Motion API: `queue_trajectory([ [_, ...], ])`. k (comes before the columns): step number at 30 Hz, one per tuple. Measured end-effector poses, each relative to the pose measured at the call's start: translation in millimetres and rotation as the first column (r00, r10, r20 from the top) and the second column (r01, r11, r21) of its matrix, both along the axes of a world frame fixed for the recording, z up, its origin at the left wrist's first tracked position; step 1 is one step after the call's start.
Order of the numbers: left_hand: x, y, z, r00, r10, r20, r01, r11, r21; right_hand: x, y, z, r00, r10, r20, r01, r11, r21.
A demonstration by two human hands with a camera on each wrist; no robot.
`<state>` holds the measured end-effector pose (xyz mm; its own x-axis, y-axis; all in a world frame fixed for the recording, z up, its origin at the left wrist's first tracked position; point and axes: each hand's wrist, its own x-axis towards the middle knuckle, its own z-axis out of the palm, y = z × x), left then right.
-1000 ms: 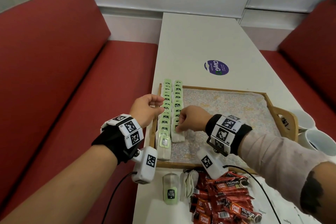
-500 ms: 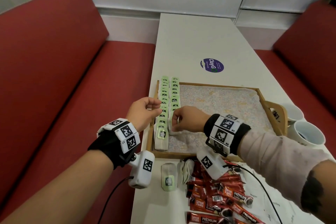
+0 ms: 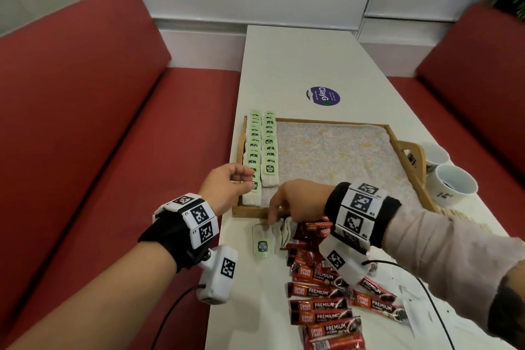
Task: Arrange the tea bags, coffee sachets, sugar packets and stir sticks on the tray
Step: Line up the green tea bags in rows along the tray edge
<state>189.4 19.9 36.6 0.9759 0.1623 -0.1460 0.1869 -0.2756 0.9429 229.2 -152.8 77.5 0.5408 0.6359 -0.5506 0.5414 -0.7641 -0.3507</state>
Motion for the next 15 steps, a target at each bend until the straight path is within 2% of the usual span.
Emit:
queue_trajectory([
  [5,-19,-7,-4,1.0,-0.004,-0.018,0.004,1.0,-0.026,-16,-1,-11,0.991,0.071,0.114,-0.066,0.997,-0.047],
  [12,-39,-10,-5,0.997,-0.035,-0.074,0.033,0.999,-0.028,-15,-2,-22,0.98,-0.123,0.16,0.115,0.992,0.059],
  [15,-43,-8,-3,0.994,-0.057,-0.091,0.051,0.996,-0.068,-12,-4,-14,0.975,-0.177,0.135,0.153,0.973,0.174],
])
